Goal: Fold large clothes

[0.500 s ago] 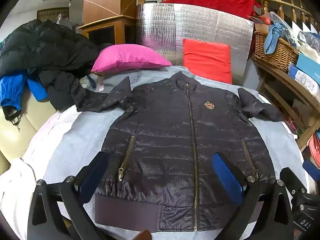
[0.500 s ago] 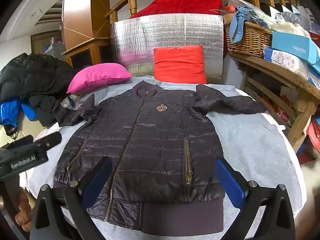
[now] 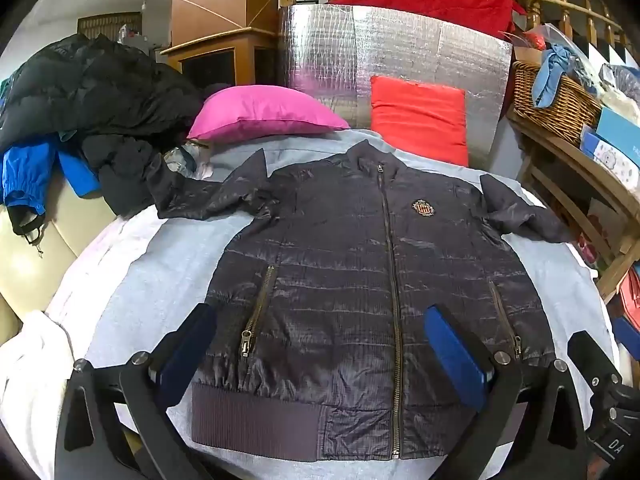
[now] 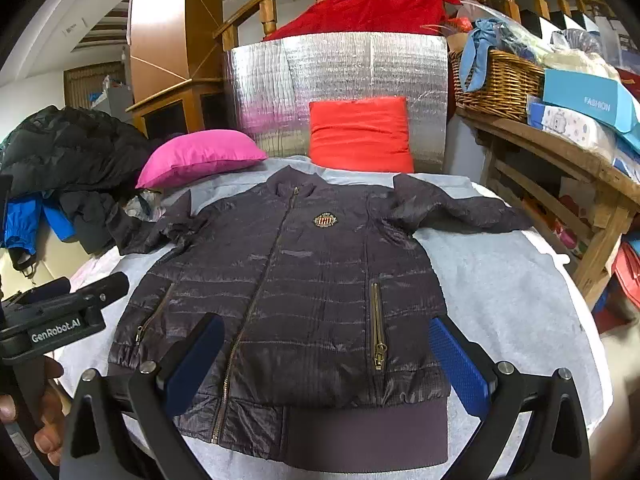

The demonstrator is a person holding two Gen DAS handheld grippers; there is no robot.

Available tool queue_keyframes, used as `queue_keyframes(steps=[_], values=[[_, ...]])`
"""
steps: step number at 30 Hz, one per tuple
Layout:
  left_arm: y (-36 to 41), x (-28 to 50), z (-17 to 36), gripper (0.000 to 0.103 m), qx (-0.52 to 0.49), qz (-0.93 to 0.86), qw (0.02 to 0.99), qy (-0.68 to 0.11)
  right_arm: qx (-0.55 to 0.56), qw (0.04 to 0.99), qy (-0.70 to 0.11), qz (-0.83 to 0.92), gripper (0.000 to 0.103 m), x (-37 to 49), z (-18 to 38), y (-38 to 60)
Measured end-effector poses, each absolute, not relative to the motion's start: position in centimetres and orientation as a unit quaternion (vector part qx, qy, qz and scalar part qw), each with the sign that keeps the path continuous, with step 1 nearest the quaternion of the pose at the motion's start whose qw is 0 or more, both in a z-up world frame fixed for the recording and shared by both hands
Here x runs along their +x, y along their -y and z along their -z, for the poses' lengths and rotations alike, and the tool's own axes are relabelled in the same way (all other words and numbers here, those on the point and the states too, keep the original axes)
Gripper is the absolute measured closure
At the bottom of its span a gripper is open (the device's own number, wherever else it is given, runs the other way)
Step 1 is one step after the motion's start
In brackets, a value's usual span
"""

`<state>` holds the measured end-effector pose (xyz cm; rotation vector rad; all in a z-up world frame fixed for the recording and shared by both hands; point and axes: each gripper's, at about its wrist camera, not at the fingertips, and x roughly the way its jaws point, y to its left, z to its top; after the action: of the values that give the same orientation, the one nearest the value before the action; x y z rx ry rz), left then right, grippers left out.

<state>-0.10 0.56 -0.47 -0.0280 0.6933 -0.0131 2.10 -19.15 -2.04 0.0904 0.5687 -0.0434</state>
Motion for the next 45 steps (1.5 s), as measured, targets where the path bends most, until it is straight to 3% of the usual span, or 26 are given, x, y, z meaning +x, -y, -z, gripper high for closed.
queue_keyframes(steps=[45], values=[[-0.4,0.6,1.6,0.000,-0.018,0.007,0.936,-0.351,0.047,0.958,-0.281,0.001,0.000,2.8,2.3,18.7]])
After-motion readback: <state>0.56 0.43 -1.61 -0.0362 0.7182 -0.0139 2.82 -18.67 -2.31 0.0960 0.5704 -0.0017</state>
